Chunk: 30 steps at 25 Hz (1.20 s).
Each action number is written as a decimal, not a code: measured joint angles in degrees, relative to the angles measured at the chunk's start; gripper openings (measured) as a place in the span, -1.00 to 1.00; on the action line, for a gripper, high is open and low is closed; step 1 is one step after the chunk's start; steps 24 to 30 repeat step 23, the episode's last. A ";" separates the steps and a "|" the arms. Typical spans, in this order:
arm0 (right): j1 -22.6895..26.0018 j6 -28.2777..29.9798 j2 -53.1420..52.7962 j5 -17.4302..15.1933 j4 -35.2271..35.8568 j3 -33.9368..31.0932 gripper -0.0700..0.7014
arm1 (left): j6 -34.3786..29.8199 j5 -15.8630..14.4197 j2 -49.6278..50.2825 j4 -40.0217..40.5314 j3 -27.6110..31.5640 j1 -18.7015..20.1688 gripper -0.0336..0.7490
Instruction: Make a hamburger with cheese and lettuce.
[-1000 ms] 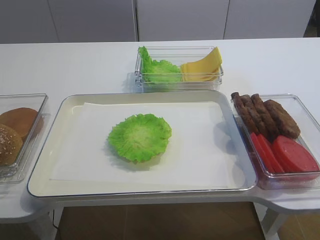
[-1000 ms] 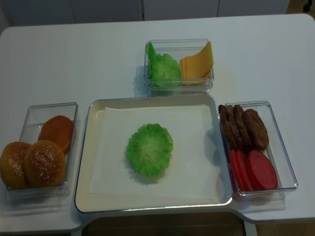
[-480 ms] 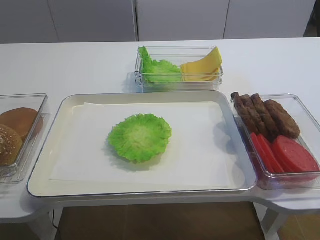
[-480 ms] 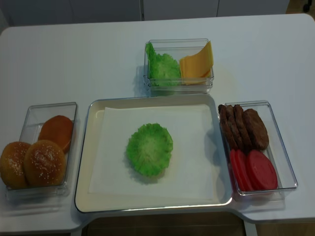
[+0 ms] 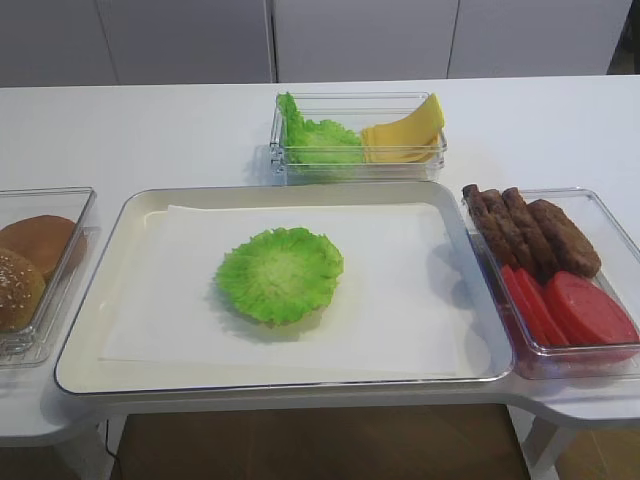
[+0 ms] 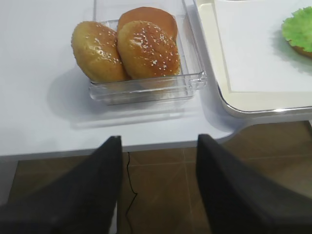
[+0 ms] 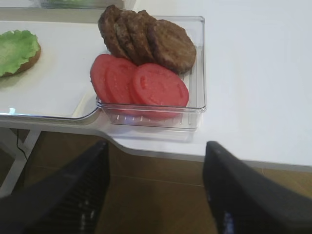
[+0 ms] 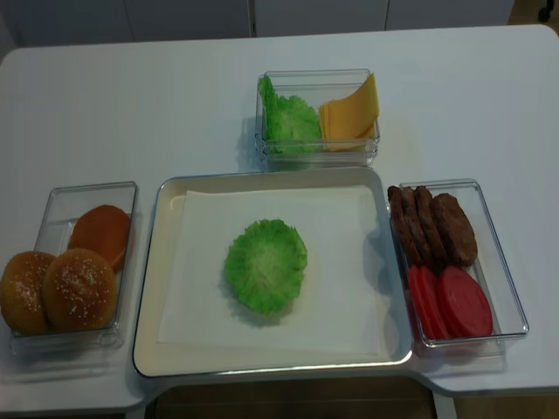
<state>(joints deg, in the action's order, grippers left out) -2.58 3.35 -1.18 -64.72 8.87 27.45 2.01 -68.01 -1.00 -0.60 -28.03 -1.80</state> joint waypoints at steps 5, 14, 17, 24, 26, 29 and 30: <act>0.09 0.00 0.00 0.00 0.00 0.00 0.37 | 0.00 0.00 0.00 0.00 0.00 0.00 0.03; 0.09 0.00 0.00 0.00 0.00 0.00 0.37 | 0.00 0.00 0.00 0.00 0.00 0.00 0.03; 0.09 0.00 0.00 0.00 0.00 0.00 0.37 | 0.00 0.00 0.00 0.00 0.00 0.00 0.03; 0.09 0.00 0.00 0.00 0.00 0.00 0.37 | 0.00 0.00 0.00 0.00 0.00 0.00 0.03; 0.09 0.00 0.00 0.00 0.00 0.00 0.37 | 0.00 0.00 0.00 0.00 0.00 0.00 0.03; 0.09 0.00 0.00 0.00 0.00 0.00 0.37 | 0.00 0.00 0.00 0.00 0.00 0.00 0.03; 0.09 0.00 0.00 0.00 0.00 0.00 0.37 | 0.00 0.00 0.00 0.00 0.00 0.00 0.03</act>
